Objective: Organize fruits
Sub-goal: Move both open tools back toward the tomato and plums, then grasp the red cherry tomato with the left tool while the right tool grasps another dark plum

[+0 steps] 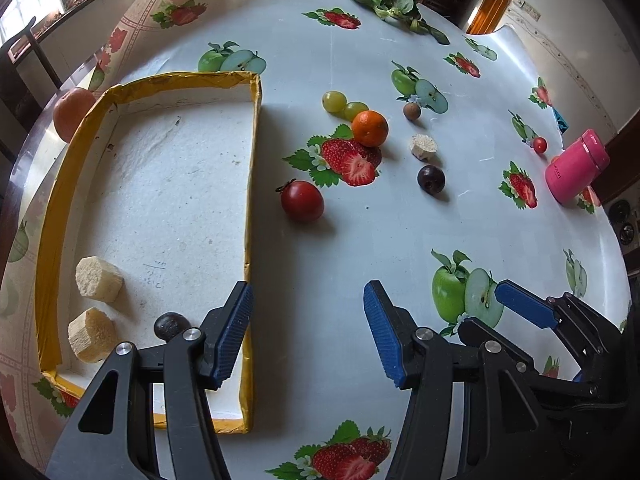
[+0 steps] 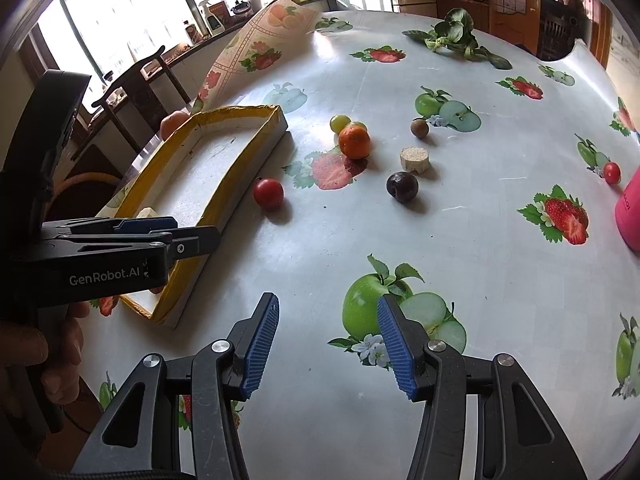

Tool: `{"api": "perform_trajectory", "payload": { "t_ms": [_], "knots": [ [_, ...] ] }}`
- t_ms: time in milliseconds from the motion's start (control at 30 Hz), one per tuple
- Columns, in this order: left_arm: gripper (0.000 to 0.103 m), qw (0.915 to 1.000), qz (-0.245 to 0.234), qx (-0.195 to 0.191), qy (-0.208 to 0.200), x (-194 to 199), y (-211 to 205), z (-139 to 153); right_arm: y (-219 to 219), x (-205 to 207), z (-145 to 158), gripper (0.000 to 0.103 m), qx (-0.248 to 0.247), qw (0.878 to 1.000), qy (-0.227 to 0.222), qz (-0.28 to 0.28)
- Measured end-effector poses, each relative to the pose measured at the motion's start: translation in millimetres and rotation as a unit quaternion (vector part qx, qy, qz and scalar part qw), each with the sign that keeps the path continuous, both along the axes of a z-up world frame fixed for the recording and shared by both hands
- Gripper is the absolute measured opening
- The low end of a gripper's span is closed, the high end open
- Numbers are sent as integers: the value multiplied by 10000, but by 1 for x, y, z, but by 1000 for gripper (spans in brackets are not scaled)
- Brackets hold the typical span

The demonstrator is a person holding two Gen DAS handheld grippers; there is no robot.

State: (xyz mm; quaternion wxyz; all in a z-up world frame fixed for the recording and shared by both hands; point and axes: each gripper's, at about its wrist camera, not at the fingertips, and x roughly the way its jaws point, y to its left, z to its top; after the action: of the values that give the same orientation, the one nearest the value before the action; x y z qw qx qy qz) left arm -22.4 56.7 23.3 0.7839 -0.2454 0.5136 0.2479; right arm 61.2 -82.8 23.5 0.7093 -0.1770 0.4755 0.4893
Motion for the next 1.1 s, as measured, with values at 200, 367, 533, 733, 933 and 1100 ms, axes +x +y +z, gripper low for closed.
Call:
{"api": "perform_trajectory", "payload": {
  "t_ms": [200,367,533,733,933,1100],
  "knots": [
    [56,9998,75,-60,189,24,4,-15,2,21,-5,53,-14,9998,-13,-182],
    [56,9991,184,-92,360,43,14,-29,12,45,-11,53,-16,9994,12,-354],
    [56,9983,231,-61,527,58,25,-42,24,66,-20,53,-45,9988,13,-487],
    [56,9976,186,78,657,69,30,-50,46,87,-33,53,-79,9980,-18,-627],
    [56,9974,108,362,607,76,31,-53,71,102,-50,52,-225,9979,-36,-608],
    [52,9977,30,479,487,80,34,-54,84,95,-52,28,-266,9989,-92,-370]
  ]
}}
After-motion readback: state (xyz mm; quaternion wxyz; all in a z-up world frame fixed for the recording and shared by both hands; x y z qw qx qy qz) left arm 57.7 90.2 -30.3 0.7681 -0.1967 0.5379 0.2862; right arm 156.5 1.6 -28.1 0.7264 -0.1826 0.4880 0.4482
